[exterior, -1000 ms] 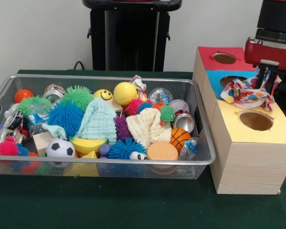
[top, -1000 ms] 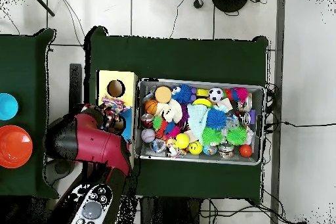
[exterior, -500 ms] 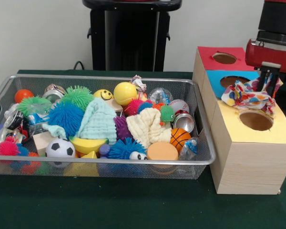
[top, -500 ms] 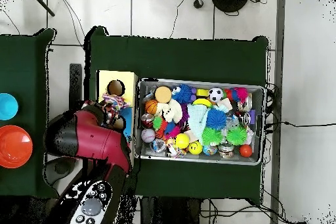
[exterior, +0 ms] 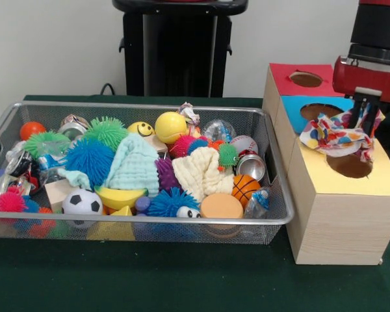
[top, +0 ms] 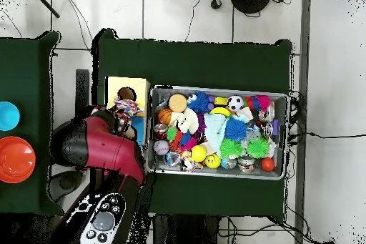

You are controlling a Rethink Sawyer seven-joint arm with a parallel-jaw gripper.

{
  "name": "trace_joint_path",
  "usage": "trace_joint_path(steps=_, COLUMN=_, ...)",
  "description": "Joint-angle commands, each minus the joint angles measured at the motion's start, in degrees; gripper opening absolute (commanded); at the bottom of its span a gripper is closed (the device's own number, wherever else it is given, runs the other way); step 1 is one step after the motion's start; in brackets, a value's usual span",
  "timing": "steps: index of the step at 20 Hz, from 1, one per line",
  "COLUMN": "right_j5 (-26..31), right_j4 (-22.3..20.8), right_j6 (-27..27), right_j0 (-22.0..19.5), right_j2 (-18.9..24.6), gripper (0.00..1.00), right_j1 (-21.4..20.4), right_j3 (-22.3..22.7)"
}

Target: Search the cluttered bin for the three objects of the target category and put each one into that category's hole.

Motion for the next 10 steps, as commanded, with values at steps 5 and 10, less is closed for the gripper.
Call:
trace_joint_path(steps=5, right_j5=-0.3, right_j4=-0.8, right_j6=10.9, right_j0=-1.6, right_j2=0.1, gripper=0.00, right_j1=4.6, right_j3=-4.4)
trace_joint_path(steps=10, right_j5=-1.5, right_j4=-1.1, right_j6=10.0, right_j0=-3.1, right_j2=1.3, gripper=0.00, right_j1=5.4, right_j3=-5.2)
